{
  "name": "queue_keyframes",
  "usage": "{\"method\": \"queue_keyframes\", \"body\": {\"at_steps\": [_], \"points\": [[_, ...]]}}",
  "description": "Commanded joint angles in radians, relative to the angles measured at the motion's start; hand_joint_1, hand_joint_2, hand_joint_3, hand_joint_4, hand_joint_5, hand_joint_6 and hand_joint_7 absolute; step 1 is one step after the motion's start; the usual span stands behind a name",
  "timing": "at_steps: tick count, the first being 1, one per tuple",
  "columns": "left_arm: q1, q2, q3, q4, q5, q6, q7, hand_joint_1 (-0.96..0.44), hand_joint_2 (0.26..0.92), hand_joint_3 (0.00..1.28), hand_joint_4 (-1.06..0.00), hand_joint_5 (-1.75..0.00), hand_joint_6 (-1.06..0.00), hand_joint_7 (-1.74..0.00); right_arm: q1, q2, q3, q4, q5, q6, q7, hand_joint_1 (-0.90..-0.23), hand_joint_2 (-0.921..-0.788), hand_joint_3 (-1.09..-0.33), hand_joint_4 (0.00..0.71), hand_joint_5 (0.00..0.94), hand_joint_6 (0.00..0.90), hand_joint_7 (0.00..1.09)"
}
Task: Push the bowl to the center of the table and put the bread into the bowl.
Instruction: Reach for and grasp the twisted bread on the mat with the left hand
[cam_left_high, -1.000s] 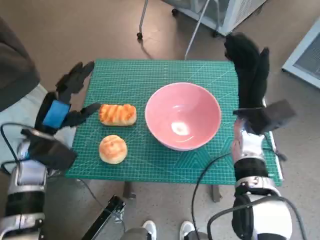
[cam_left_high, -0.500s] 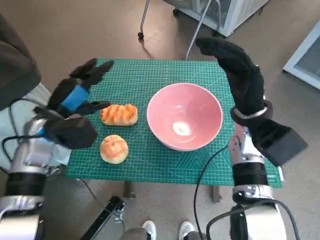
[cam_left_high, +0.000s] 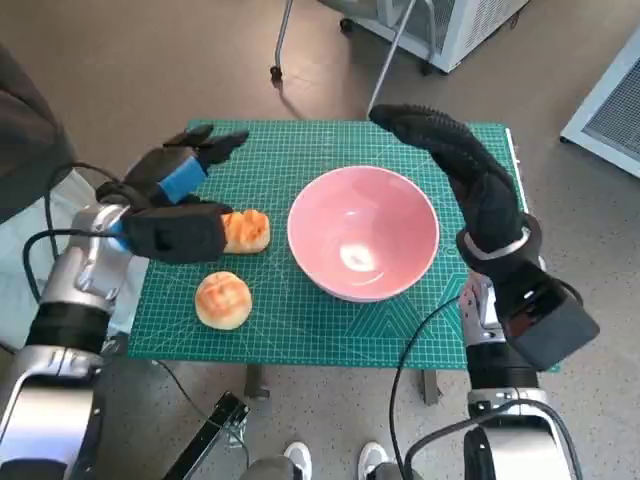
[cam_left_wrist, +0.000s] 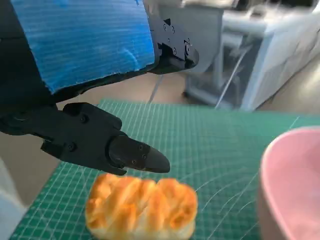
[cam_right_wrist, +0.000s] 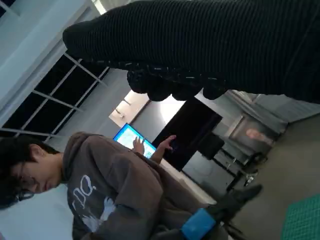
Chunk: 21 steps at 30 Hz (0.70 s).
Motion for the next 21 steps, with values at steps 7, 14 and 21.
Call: {"method": "queue_keyframes", "body": {"at_steps": [7, 14, 21], "points": [[-0.095, -0.071, -0.073, 0.183, 0.018, 0.114, -0.078, -0.34, 0.822, 0.00, -0.10, 0.00, -0.26, 0.00, 0.040, -0.007, 0.011, 0.002, -0.007, 0.006, -0.028, -0.646, -0.921, -0.885, 0.234, 0.018, -0.001, 0.71], [-0.138, -0.107, -0.111, 0.257, 0.028, 0.206, -0.163, -0.26, 0.813, 0.00, -0.09, 0.00, -0.25, 0.00, 0.047, -0.010, 0.015, -0.007, -0.011, 0.013, -0.043, -0.645, -0.921, -0.887, 0.232, 0.018, -0.001, 0.71], [-0.174, -0.138, -0.162, 0.306, 0.048, 0.279, -0.231, -0.20, 0.794, 0.00, -0.05, 0.00, -0.24, 0.00, 0.049, -0.013, 0.018, -0.007, -0.005, 0.018, -0.046, -0.646, -0.921, -0.886, 0.231, 0.019, -0.001, 0.71]]}}
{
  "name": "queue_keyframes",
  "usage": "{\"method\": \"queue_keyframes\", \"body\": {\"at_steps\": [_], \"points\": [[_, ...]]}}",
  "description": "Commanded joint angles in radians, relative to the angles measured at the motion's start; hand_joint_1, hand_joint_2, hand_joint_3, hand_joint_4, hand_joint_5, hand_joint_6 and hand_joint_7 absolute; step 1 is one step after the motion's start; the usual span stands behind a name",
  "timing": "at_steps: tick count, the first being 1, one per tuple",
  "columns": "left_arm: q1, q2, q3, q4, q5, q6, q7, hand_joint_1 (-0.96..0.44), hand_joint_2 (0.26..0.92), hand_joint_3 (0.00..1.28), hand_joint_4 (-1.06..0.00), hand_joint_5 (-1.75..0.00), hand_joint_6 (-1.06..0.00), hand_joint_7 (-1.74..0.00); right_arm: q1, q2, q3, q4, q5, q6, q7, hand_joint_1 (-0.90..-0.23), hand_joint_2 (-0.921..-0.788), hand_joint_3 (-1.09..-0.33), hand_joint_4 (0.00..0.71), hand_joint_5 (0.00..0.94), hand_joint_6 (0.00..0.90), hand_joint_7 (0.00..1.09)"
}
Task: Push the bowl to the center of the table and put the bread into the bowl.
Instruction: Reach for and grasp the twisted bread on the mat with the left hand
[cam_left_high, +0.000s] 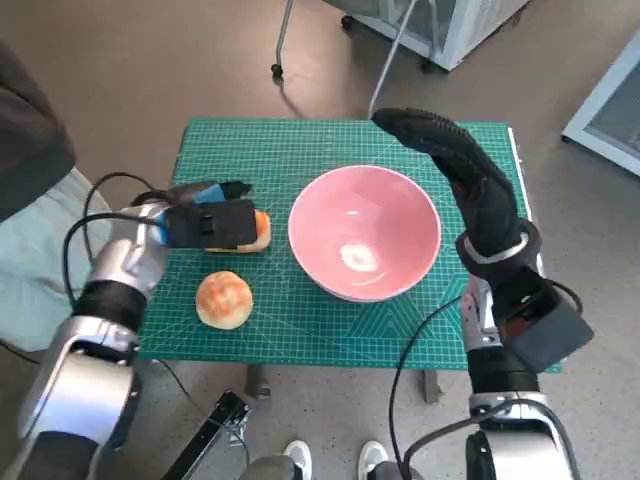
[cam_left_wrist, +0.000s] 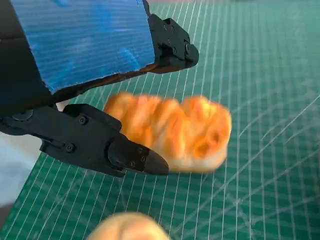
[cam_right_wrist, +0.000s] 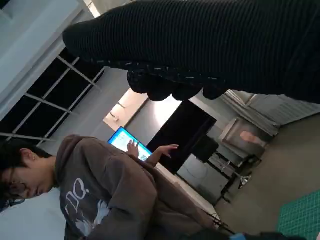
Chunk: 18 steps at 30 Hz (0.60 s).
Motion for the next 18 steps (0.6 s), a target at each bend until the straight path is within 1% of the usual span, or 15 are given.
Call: {"method": "queue_keyframes", "body": {"at_steps": [1, 4, 9, 11, 13, 14, 15, 16, 17, 18], "points": [[-0.044, -0.024, -0.032, 0.035, 0.020, 0.042, -0.040, -0.19, 0.793, 0.00, -0.05, 0.00, -0.24, 0.00, 0.023, -0.009, 0.003, 0.003, 0.003, 0.013, -0.007, -0.646, -0.921, -0.886, 0.231, 0.019, -0.001, 0.71], [-0.048, -0.037, -0.042, 0.050, 0.024, 0.053, -0.042, -0.17, 0.788, 0.00, -0.02, 0.00, -0.24, 0.00, 0.023, -0.008, 0.003, 0.007, 0.004, 0.013, -0.007, -0.646, -0.921, -0.886, 0.230, 0.019, -0.001, 0.71], [-0.030, -0.062, -0.054, 0.074, 0.030, 0.042, 0.029, -0.15, 0.788, 0.00, -0.03, -0.01, -0.24, 0.00, 0.022, -0.007, 0.004, 0.008, 0.008, 0.017, -0.008, -0.653, -0.921, -0.884, 0.229, 0.020, -0.001, 0.70], [-0.019, -0.068, -0.053, 0.080, 0.028, 0.026, 0.068, -0.15, 0.790, 0.00, -0.06, -0.02, -0.26, -0.01, 0.023, -0.006, 0.004, 0.006, 0.010, 0.018, -0.008, -0.654, -0.921, -0.883, 0.229, 0.020, -0.001, 0.70], [-0.009, -0.073, -0.055, 0.087, 0.028, 0.009, 0.106, -0.14, 0.802, 0.01, -0.14, -0.04, -0.32, -0.04, 0.024, -0.005, 0.004, 0.003, 0.012, 0.019, -0.008, -0.655, -0.921, -0.883, 0.229, 0.021, -0.001, 0.70], [-0.004, -0.073, -0.057, 0.090, 0.030, -0.008, 0.133, -0.13, 0.809, 0.01, -0.20, -0.06, -0.34, -0.05, 0.026, -0.004, 0.004, 0.002, 0.015, 0.019, -0.007, -0.655, -0.921, -0.883, 0.229, 0.021, -0.001, 0.70], [-0.001, -0.072, -0.059, 0.093, 0.032, -0.019, 0.150, -0.10, 0.830, 0.01, -0.29, -0.37, -0.42, -0.09, 0.027, -0.003, 0.004, 0.000, 0.017, 0.019, -0.006, -0.655, -0.921, -0.883, 0.228, 0.021, -0.001, 0.70], [0.002, -0.068, -0.061, 0.093, 0.036, -0.035, 0.174, -0.10, 0.837, 0.01, -0.32, -0.50, -0.45, -0.11, 0.029, -0.003, 0.005, -0.003, 0.019, 0.021, -0.006, -0.656, -0.921, -0.882, 0.228, 0.021, -0.001, 0.70], [0.003, -0.066, -0.063, 0.095, 0.038, -0.046, 0.189, -0.08, 0.861, 0.01, -0.40, -0.59, -0.53, -0.22, 0.030, -0.003, 0.005, -0.005, 0.021, 0.023, -0.005, -0.656, -0.921, -0.882, 0.228, 0.021, -0.001, 0.70], [0.004, -0.064, -0.065, 0.097, 0.038, -0.053, 0.198, -0.07, 0.877, 0.01, -0.46, -0.62, -0.54, -0.36, 0.031, -0.003, 0.005, -0.008, 0.021, 0.024, -0.005, -0.657, -0.921, -0.882, 0.228, 0.021, -0.001, 0.70]]}}
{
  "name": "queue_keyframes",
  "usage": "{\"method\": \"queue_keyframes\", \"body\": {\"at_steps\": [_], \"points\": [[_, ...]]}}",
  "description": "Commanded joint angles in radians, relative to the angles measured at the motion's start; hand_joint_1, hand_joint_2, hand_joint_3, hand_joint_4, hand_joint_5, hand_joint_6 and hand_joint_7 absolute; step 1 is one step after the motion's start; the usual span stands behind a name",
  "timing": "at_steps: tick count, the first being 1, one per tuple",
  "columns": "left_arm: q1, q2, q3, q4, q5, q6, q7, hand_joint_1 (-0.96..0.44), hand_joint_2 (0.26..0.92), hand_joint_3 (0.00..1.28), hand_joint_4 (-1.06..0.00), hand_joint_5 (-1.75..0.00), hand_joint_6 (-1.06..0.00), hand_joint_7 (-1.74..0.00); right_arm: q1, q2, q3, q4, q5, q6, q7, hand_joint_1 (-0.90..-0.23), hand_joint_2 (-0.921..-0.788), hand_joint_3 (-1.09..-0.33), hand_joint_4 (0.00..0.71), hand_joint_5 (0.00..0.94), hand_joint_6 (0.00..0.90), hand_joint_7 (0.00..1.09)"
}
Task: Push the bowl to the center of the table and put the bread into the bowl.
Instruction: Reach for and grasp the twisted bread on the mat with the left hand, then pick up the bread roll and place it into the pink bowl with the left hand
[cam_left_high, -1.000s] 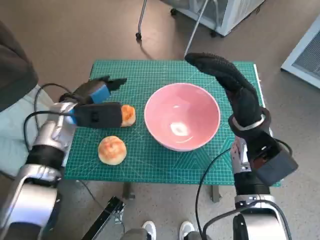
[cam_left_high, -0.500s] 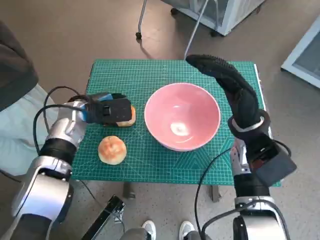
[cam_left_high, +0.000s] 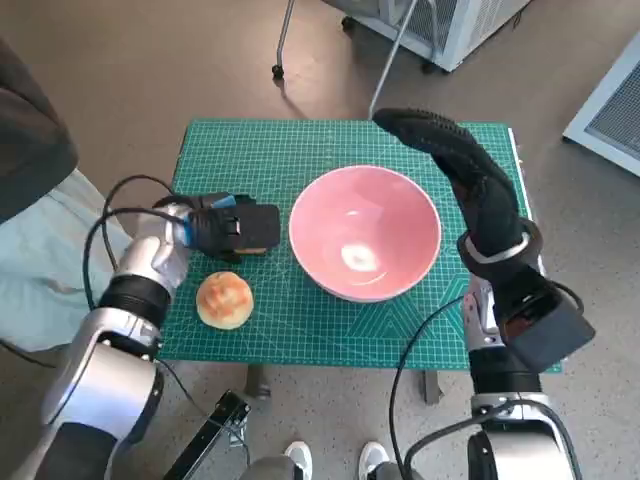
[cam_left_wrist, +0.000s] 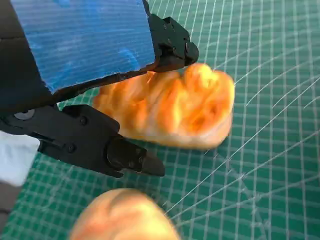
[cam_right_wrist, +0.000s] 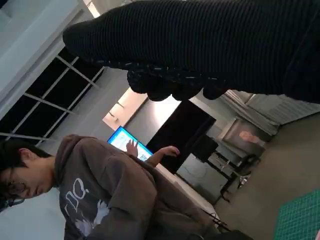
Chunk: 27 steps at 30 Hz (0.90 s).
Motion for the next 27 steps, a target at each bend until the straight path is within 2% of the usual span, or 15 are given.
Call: {"method": "queue_keyframes", "body": {"at_steps": [1, 2, 3, 4, 6, 11, 18, 27], "points": [[0.015, 0.010, -0.015, 0.016, 0.016, -0.055, 0.071, -0.07, 0.883, 0.01, -0.49, -0.62, -0.54, -0.42, 0.031, 0.000, 0.003, -0.007, 0.016, 0.018, -0.001, -0.657, -0.921, -0.882, 0.228, 0.021, -0.001, 0.70], [0.014, 0.013, -0.017, 0.016, 0.017, -0.063, 0.078, -0.05, 0.896, 0.07, -0.51, -0.84, -0.54, -0.75, 0.032, 0.000, 0.003, -0.009, 0.017, 0.019, -0.001, -0.657, -0.921, -0.881, 0.228, 0.021, -0.001, 0.70], [0.009, 0.022, -0.019, 0.012, 0.019, -0.074, 0.087, -0.03, 0.905, 0.11, -0.52, -0.98, -0.53, -0.98, 0.033, -0.001, 0.003, -0.011, 0.019, 0.021, 0.000, -0.658, -0.921, -0.881, 0.228, 0.022, -0.001, 0.70], [0.006, 0.028, -0.021, 0.011, 0.020, -0.083, 0.093, -0.02, 0.911, 0.12, -0.53, -1.06, -0.55, -1.10, 0.034, -0.001, 0.003, -0.013, 0.020, 0.022, 0.000, -0.658, -0.921, -0.881, 0.227, 0.022, -0.001, 0.70], [-0.003, 0.042, -0.019, 0.005, 0.017, -0.098, 0.102, -0.01, 0.916, 0.12, -0.56, -1.13, -0.57, -1.19, 0.035, -0.003, 0.001, -0.013, 0.025, 0.024, 0.003, -0.659, -0.921, -0.878, 0.227, 0.022, -0.001, 0.70], [-0.030, 0.073, -0.001, -0.011, 0.003, -0.118, 0.125, 0.00, 0.919, 0.12, -0.57, -1.22, -0.61, -1.22, 0.035, -0.004, -0.001, -0.012, 0.046, 0.032, 0.012, -0.658, -0.921, -0.862, 0.226, 0.023, -0.001, 0.71], [-0.062, 0.108, 0.038, -0.052, -0.021, -0.130, 0.157, 0.00, 0.920, 0.12, -0.62, -1.13, -0.59, -1.31, 0.035, 0.002, 0.004, -0.013, 0.061, 0.040, 0.016, -0.656, -0.921, -0.842, 0.229, 0.027, -0.001, 0.73], [-0.071, 0.166, 0.125, -0.245, -0.066, -0.169, 0.185, 0.00, 0.920, 0.10, -0.66, -1.16, -0.58, -1.26, 0.039, 0.003, 0.006, -0.016, 0.071, 0.042, 0.017, -0.654, -0.921, -0.835, 0.228, 0.028, -0.001, 0.73]]}}
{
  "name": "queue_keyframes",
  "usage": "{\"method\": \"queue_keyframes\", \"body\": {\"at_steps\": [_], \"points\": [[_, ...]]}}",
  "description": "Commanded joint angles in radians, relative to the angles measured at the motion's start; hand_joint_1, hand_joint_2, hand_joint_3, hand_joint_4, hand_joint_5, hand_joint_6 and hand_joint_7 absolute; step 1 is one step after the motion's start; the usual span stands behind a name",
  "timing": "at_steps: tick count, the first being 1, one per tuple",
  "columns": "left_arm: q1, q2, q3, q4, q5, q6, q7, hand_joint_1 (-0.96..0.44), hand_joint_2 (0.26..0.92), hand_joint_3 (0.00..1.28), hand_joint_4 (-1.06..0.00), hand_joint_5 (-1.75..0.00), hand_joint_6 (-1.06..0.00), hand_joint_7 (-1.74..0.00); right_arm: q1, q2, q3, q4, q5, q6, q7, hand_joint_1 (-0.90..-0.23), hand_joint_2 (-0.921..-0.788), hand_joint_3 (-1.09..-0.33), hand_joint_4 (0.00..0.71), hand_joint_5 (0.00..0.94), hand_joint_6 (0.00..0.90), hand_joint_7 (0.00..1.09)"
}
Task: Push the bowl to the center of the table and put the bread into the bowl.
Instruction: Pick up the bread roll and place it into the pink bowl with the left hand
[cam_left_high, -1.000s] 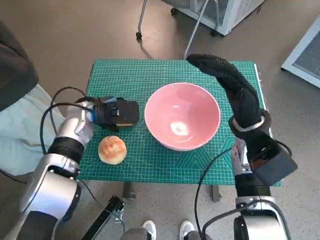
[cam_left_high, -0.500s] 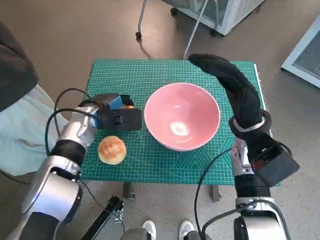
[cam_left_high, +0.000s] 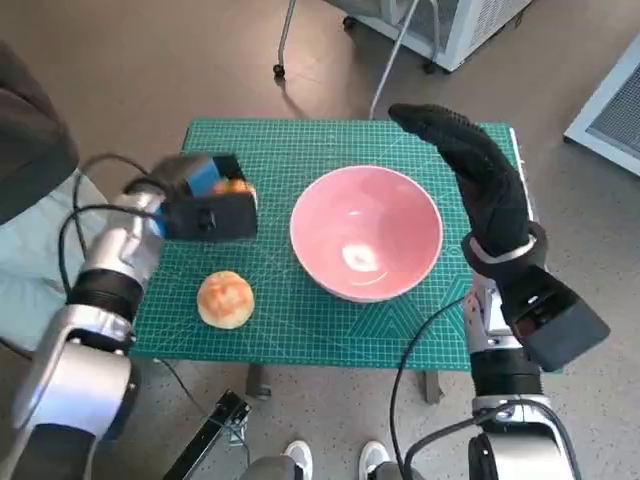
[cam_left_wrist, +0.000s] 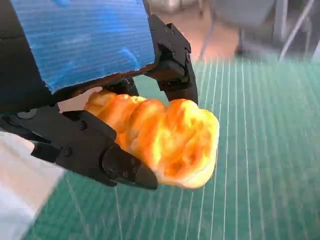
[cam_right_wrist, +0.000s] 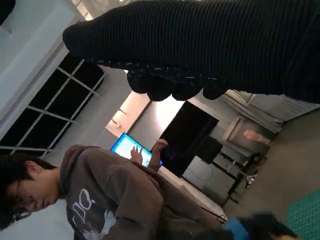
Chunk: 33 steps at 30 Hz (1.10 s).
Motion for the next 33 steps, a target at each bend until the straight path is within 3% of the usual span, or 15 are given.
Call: {"method": "queue_keyframes", "body": {"at_steps": [1, 10, 16, 33], "points": [[-0.034, 0.033, 0.051, -0.134, -0.037, -0.025, 0.015, 0.00, 0.920, 0.10, -0.66, -1.16, -0.57, -1.26, 0.026, 0.004, 0.004, 0.003, 0.003, 0.011, 0.012, -0.653, -0.921, -0.835, 0.228, 0.029, -0.001, 0.73], [0.040, 0.022, 0.136, -0.521, -0.094, -0.005, -0.007, 0.00, 0.920, 0.09, -0.68, -1.15, -0.58, -1.24, 0.021, 0.004, -0.001, 0.014, 0.017, 0.018, 0.025, -0.658, -0.921, -0.832, 0.227, 0.030, -0.001, 0.73], [0.090, -0.031, 0.117, -0.693, -0.081, -0.006, -0.011, 0.00, 0.920, 0.08, -0.69, -1.17, -0.60, -1.19, 0.020, 0.004, 0.000, 0.015, 0.012, 0.020, 0.023, -0.659, -0.921, -0.832, 0.227, 0.031, -0.001, 0.73], [0.107, -0.181, -0.020, -0.568, -0.059, -0.149, -0.087, 0.00, 0.918, 0.10, -0.68, -1.23, -0.59, -1.17, 0.019, 0.005, -0.009, 0.019, 0.028, 0.013, 0.043, -0.665, -0.921, -0.832, 0.225, 0.035, -0.001, 0.73]]}}
